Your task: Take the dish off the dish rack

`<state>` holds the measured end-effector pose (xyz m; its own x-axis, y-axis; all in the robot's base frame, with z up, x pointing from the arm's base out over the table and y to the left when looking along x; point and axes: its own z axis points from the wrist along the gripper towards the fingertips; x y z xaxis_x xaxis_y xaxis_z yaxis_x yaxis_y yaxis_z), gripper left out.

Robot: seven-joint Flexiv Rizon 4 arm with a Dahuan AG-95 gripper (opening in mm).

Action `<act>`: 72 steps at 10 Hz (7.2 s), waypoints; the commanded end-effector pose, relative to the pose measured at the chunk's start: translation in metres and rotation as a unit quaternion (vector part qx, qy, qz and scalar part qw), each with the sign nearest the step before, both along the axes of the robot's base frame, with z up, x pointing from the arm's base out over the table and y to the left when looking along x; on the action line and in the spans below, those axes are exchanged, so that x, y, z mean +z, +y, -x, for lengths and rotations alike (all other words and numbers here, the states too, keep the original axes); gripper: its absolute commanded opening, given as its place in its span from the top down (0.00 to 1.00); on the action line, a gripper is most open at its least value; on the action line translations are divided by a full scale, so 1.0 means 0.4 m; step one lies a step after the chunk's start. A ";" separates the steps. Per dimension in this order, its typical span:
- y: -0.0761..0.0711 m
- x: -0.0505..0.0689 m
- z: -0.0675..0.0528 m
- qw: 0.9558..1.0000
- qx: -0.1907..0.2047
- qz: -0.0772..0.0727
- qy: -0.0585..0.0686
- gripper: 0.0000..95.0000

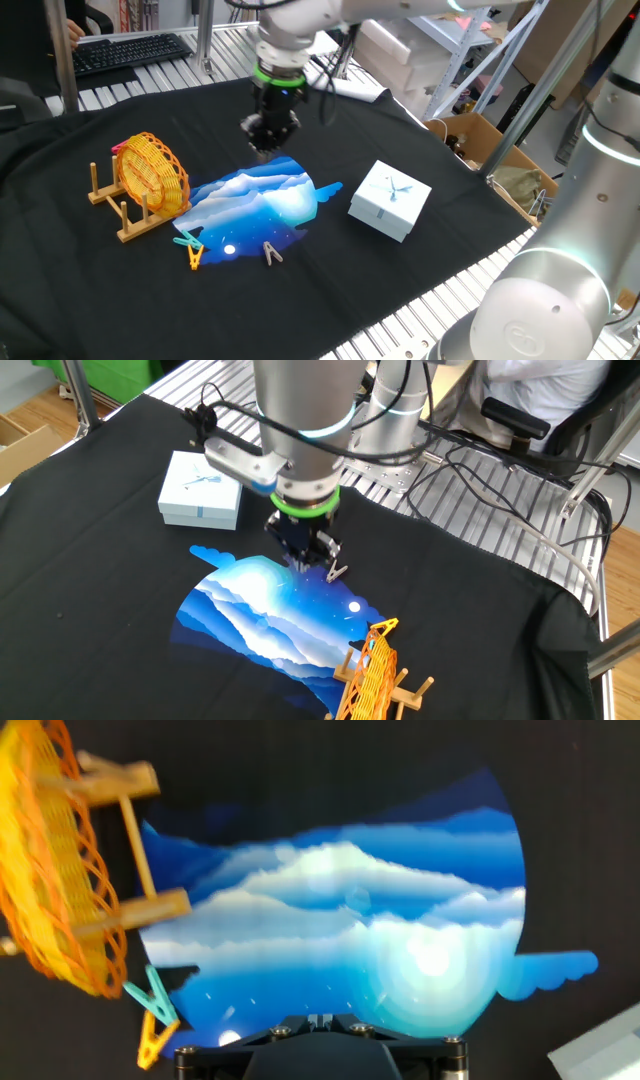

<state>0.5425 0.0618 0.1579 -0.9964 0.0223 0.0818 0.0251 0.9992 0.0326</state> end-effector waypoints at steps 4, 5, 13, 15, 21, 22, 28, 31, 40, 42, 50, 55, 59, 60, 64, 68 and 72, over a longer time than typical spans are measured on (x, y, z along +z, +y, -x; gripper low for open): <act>0.033 0.011 -0.085 1.000 0.000 -0.004 0.007 1.00; 0.041 0.009 -0.106 1.000 0.001 -0.003 0.007 1.00; 0.095 0.003 -0.186 1.000 -0.001 -0.002 0.009 1.00; 0.097 -0.002 -0.195 1.000 0.000 -0.002 0.010 1.00; 0.108 0.008 -0.205 1.000 0.001 0.004 0.014 1.00; 0.109 0.007 -0.204 1.000 0.001 0.004 0.014 1.00; 0.114 0.004 -0.202 1.000 -0.002 0.013 0.016 1.00; 0.114 0.004 -0.202 1.000 0.010 0.006 0.011 1.00; 0.114 0.004 -0.202 0.999 0.018 -0.024 0.011 1.00; 0.119 -0.003 -0.205 0.999 0.015 -0.031 0.015 0.80; 0.190 -0.021 -0.230 0.998 -0.010 -0.058 0.016 0.80; 0.237 -0.024 -0.266 0.997 -0.031 -0.063 0.019 0.80; 0.279 -0.019 -0.269 0.995 -0.063 -0.074 0.023 0.60; 0.290 -0.016 -0.269 0.994 -0.074 -0.076 0.025 0.60; 0.335 -0.021 -0.260 0.991 -0.089 -0.091 0.029 0.40; 0.373 -0.025 -0.241 0.991 -0.092 -0.097 0.030 0.40; 0.412 -0.033 -0.222 0.990 -0.102 -0.095 0.029 0.40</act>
<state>0.6323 0.2278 0.1432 -0.9663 0.2020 0.1599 0.2332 0.9495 0.2101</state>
